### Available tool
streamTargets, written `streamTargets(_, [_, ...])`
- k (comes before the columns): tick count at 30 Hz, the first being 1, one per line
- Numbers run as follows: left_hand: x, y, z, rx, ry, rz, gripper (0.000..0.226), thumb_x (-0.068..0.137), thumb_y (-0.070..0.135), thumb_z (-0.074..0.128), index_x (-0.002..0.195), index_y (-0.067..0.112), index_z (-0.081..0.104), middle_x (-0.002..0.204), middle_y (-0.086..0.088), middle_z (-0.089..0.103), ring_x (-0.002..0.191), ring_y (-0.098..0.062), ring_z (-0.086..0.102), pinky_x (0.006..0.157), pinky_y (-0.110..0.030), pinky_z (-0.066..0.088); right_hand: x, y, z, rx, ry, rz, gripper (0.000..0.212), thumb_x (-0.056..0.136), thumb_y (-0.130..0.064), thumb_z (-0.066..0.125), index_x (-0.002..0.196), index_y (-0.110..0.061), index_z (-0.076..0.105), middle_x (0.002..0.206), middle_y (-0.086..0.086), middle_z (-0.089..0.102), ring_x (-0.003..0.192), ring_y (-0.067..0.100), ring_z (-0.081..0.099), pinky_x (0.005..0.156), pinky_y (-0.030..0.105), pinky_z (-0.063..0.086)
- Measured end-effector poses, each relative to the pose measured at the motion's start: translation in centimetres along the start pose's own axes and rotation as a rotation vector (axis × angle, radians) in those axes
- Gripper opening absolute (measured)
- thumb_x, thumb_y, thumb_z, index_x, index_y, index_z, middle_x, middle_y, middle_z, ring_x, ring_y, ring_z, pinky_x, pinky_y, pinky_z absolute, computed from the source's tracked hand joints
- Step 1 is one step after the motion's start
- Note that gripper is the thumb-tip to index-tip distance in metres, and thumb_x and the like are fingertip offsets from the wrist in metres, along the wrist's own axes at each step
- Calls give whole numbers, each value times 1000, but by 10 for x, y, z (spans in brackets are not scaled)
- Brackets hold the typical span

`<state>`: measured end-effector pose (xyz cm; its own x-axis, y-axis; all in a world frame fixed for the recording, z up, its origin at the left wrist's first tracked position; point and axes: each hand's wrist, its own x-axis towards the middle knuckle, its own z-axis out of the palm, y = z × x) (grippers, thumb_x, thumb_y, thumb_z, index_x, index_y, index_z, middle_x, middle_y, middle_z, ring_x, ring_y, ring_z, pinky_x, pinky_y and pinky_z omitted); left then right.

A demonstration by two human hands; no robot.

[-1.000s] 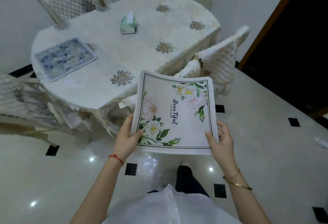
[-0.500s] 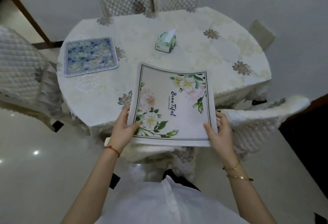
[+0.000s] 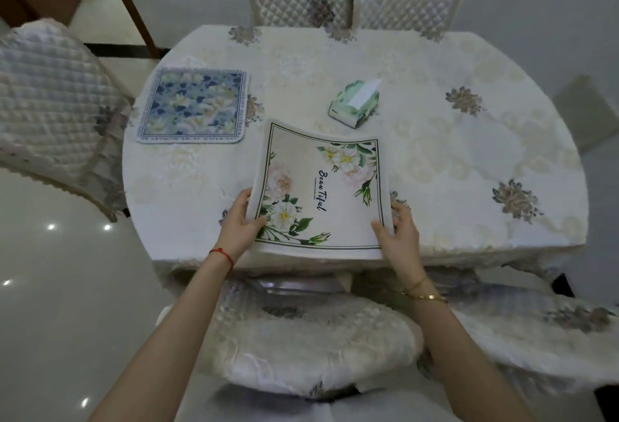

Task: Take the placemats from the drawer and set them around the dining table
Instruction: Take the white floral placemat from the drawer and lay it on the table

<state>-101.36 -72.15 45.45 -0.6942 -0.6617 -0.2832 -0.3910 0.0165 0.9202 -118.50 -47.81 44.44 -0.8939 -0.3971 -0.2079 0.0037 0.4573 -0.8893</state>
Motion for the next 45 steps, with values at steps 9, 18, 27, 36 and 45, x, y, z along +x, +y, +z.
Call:
streamTargets(9, [64, -30, -4, 75, 21, -112, 58, 85, -1, 62, 137, 16, 41, 131, -3, 54, 117, -20, 54, 107, -43, 42, 63, 14, 51, -29, -45, 37, 42, 90, -10, 63, 128, -11, 46, 126, 6, 58, 118, 22, 57, 104, 47, 45])
streamTargets(18, [79, -58, -6, 39, 4, -145, 50, 86, 1, 63, 127, 24, 45, 112, 1, 60, 96, -3, 60, 94, -32, 51, 75, 47, 68, 10, -36, 117, 54, 82, -37, 66, 129, -18, 47, 132, 5, 56, 121, 22, 55, 103, 49, 46])
streamTargets(27, [79, -68, -8, 65, -1, -137, 60, 84, 4, 67, 136, 18, 40, 112, -1, 61, 96, -13, 61, 87, -26, 52, 68, 51, 66, -16, -12, 65, 55, 88, -3, 63, 138, -14, 42, 127, -2, 57, 118, 16, 57, 104, 43, 46])
streamTargets(36, [69, -70, -6, 83, 23, -128, 63, 85, 2, 67, 141, 14, 40, 117, -1, 60, 96, -11, 60, 87, -19, 51, 62, 60, 66, -81, -5, 3, 60, 87, -5, 64, 141, -15, 40, 134, 1, 55, 120, 18, 56, 104, 45, 46])
streamTargets(45, [70, -75, -7, 270, 127, -84, 62, 76, 12, 76, 133, 18, 51, 109, 1, 67, 92, -10, 62, 88, -21, 47, 62, 68, 65, -211, 23, -77, 59, 87, -14, 67, 141, -13, 42, 134, 4, 53, 120, 21, 51, 102, 47, 44])
